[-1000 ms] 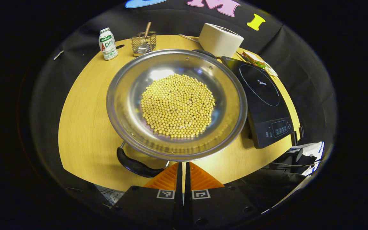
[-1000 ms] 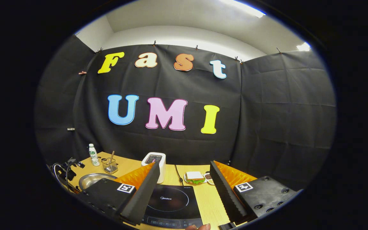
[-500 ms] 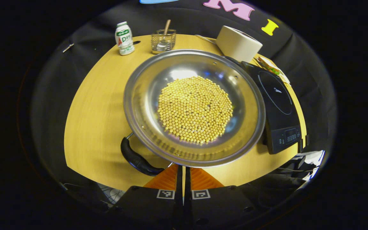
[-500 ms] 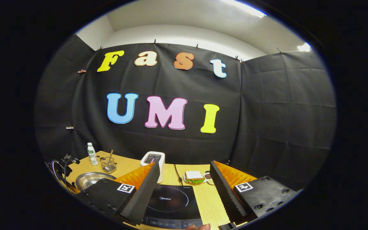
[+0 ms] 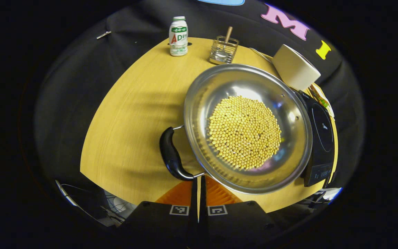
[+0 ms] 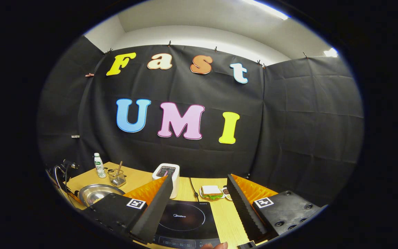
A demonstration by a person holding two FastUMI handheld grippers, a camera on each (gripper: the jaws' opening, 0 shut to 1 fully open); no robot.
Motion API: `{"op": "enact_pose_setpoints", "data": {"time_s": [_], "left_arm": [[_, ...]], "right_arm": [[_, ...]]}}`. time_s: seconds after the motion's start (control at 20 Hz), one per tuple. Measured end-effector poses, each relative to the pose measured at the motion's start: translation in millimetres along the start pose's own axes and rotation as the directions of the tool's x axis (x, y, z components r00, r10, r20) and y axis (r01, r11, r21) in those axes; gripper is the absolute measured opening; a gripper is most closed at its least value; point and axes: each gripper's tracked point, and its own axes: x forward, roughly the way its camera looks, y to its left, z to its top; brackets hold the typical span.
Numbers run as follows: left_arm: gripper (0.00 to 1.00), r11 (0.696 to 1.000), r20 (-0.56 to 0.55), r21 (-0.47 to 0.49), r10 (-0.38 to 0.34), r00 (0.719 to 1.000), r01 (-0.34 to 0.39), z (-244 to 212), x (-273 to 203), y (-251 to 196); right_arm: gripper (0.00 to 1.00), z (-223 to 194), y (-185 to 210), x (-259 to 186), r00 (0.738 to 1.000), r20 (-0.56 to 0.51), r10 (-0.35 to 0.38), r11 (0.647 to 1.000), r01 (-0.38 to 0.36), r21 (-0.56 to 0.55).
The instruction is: First push the handle of the pot to place it horizontally, then grasp the pot with both hands and set it on the induction cooktop.
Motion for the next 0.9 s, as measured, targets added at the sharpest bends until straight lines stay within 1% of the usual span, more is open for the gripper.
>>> {"op": "enact_pose_setpoints", "data": {"time_s": [0.25,0.55,0.9], "left_arm": [[0.05,0.998,0.028,-0.028,0.050,0.998,-0.049,29.8,11.5,26.9],[0.05,0.995,0.077,-0.063,0.076,0.994,-0.071,64.7,24.7,44.9],[0.05,0.993,0.076,-0.013,0.118,0.990,-0.118,95.0,47.0,58.5]], "right_arm": [[0.98,-2.1,1.7,5.0,1.000,-0.005,-0.005,1.000,0.005,-0.006],[0.98,-7.7,0.5,11.0,1.000,-0.022,-0.019,1.000,0.019,-0.010],[0.98,-17.4,2.2,15.4,0.998,-0.051,-0.029,0.999,0.028,-0.019]]}}
